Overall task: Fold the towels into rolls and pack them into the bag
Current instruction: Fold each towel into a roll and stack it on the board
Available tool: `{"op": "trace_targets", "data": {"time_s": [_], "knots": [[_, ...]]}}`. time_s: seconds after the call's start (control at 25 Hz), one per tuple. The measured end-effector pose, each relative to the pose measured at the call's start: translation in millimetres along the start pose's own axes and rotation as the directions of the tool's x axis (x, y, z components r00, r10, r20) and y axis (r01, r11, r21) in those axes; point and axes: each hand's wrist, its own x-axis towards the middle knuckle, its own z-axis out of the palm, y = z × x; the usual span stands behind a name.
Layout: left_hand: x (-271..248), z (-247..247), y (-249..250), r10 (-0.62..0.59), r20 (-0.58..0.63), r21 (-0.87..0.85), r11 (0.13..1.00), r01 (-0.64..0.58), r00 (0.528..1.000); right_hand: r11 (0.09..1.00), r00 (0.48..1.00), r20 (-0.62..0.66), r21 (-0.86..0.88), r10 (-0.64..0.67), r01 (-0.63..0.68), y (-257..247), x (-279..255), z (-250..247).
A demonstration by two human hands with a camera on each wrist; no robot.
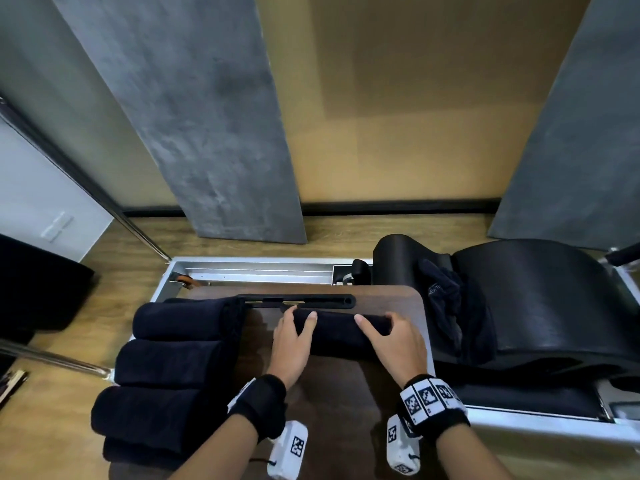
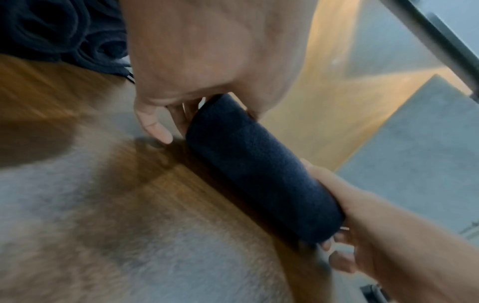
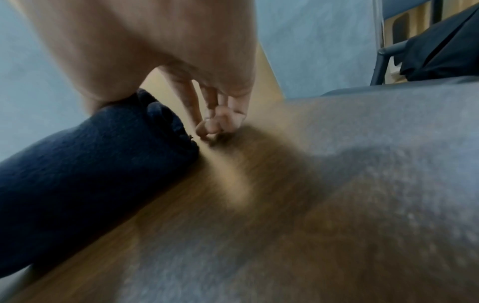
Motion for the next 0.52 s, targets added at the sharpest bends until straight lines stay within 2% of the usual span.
{"op": "trace_targets", "data": {"time_s": [0.12, 0.2, 0.28, 0.52], "knots": [[12, 0, 8, -0.112, 0.035, -0.060, 0.992, 0.114, 0.993, 0.998, 0.998, -0.053, -0.051, 0.034, -0.036, -5, -3, 9], [15, 0, 14, -0.175, 0.074, 0.003, 0.984, 0.176, 0.982, 0.998, 0.996, -0.074, -0.016, 0.054, -0.055, -8, -4, 13], [16, 1, 21, -0.174, 0.072, 0.078, 0.983, 0.169, 0.982, 0.994, 0.991, -0.098, 0.063, 0.091, -0.085, -9, -4, 13], [5, -2, 33, -0.104, 0.098, -0.074, 0.991, 0.112, 0.990, 0.911, 0.961, -0.076, 0.348, 0.265, -0.223, -7, -12, 6]]}}
